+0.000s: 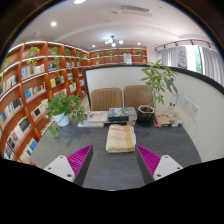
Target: Fold towel
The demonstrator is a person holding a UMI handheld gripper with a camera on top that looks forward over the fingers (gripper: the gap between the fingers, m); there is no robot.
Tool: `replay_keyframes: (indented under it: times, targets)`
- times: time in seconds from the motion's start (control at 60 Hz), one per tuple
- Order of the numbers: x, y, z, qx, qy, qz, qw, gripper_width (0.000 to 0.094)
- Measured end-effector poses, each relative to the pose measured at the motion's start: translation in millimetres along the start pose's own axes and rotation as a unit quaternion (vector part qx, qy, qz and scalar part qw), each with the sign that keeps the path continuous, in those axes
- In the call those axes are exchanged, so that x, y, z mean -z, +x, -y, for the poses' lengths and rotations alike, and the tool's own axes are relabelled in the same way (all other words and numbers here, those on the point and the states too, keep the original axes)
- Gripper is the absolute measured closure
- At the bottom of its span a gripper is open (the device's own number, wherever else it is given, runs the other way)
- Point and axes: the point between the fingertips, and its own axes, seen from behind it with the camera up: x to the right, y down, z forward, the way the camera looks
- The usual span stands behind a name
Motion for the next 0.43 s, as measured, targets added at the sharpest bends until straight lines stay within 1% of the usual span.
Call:
replay_keyframes:
  times: [0.217,0.433]
  targets:
    - [36,-5,-14,0.007,0.006,-0.018,1.000,0.0089]
    - [51,-12,-19,0.012,0.011,-0.023,1.000,0.0089]
